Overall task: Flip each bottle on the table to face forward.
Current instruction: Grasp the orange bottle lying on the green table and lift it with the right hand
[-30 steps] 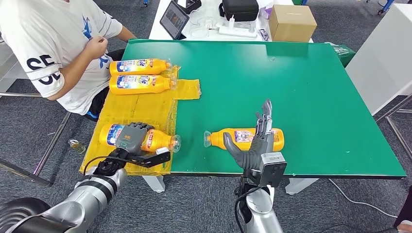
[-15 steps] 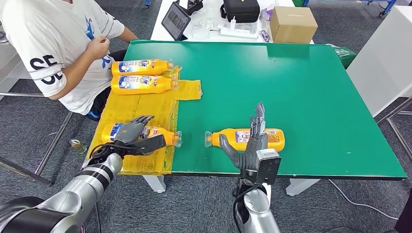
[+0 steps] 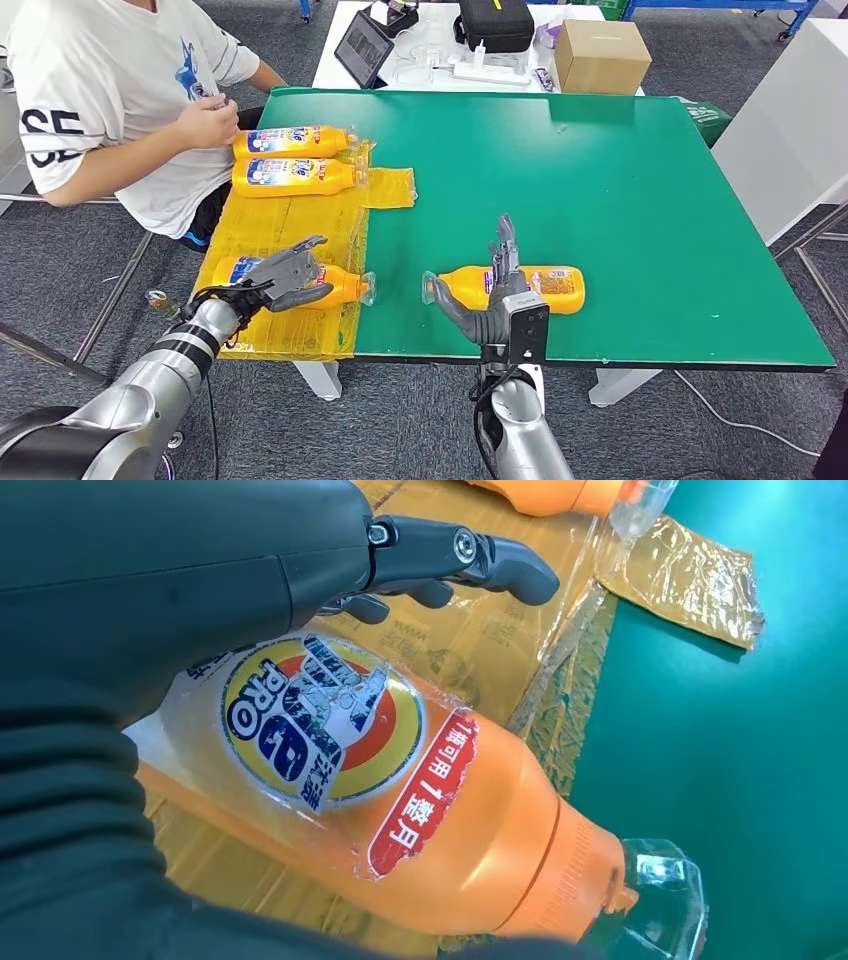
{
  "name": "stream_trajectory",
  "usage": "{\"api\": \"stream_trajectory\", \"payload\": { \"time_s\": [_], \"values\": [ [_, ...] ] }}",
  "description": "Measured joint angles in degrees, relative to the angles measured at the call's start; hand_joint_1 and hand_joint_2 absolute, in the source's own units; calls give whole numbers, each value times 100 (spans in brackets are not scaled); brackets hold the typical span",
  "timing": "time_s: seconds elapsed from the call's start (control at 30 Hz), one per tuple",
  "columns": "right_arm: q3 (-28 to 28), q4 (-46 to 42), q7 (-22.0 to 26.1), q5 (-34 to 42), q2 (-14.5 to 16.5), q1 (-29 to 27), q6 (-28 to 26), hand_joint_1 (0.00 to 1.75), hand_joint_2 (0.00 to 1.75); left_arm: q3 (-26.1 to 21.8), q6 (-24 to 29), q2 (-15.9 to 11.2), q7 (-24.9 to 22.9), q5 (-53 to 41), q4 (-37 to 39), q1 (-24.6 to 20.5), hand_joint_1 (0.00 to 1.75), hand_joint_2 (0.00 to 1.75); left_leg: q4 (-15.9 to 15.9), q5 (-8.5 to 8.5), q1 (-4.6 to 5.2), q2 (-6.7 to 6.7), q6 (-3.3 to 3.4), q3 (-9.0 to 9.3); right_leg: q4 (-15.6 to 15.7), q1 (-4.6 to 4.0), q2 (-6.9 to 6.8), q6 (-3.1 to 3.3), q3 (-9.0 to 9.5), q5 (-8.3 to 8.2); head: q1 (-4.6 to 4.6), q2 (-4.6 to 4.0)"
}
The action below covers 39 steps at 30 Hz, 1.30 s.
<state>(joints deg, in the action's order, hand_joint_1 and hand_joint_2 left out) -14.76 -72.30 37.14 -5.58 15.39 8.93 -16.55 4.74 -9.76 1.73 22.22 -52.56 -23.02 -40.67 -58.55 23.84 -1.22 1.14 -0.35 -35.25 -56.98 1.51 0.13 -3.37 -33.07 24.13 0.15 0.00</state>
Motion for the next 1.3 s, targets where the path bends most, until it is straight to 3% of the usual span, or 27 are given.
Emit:
{"api": "stream_trajectory", "payload": {
  "time_s": [0.13, 0.2, 0.27, 0.4, 0.5, 0.57, 0.83, 1.1, 1.3],
  "values": [
    [3, 79, 4, -7, 0, 22, 0, 0, 175, -88, 19, 4, 163, 286, -1, 45, 0, 0, 0, 0, 0, -1, 0, 0, 0, 0, 0, 0, -3, 0, 1, 0],
    [3, 113, 4, -37, 0, 24, -3, 0, 175, -229, 209, 54, 422, 727, -20, 136, 0, 87, -1, -1, 0, -1, 0, -2, 0, 1, 1, 0, -9, 0, 1, 0],
    [2, 141, -25, -146, -2, 23, -25, 0, 175, -438, 723, 167, 797, 1328, -114, 287, 0, 175, -1, -1, 0, -2, 0, -7, 0, 1, 1, 0, -17, -1, 1, 0],
    [-24, 189, -193, -738, -38, 11, -245, 0, 175, -848, 2576, 537, 1609, 2619, -878, 871, 0, 175, -4, -4, 0, -13, 3, -46, 0, 1, 3, -1, -62, -9, 3, 0],
    [-44, 210, -368, -1341, -144, 22, -498, 0, 175, -743, 3906, 744, 1787, 3271, -1957, 1363, 0, 175, -6, -6, 0, -22, 5, -75, 0, 1, 4, -2, -90, -12, 2, 0],
    [-43, 224, -583, -1718, -266, 65, -566, 0, 175, -562, 4379, 794, 1803, 3446, -2506, 1606, 0, 175, -6, -6, 0, -20, 5, -82, 0, 1, 3, -3, -94, -11, 2, 0],
    [-9, 398, -1657, -2866, -901, 228, -383, 0, 175, -178, 4447, 815, 1810, 3862, -3771, 2350, 0, 175, -6, -3, 0, -20, 5, -108, 1, 1, 3, -3, -119, -9, 0, 0],
    [53, 461, -2142, -3450, -1428, 282, -189, 0, 175, -61, 4222, 807, 1810, 3850, -4253, 2735, 0, 175, -6, -3, 0, -22, 5, -113, 1, 1, 4, -3, -125, -9, 1, 0],
    [88, 461, -2169, -3479, -1591, 320, -188, 0, 175, -49, 4197, 808, 1810, 3850, -4368, 2792, 0, 175, -6, -3, 0, -22, 5, -113, 1, 1, 4, -3, -125, -9, 0, 0]
  ]
}}
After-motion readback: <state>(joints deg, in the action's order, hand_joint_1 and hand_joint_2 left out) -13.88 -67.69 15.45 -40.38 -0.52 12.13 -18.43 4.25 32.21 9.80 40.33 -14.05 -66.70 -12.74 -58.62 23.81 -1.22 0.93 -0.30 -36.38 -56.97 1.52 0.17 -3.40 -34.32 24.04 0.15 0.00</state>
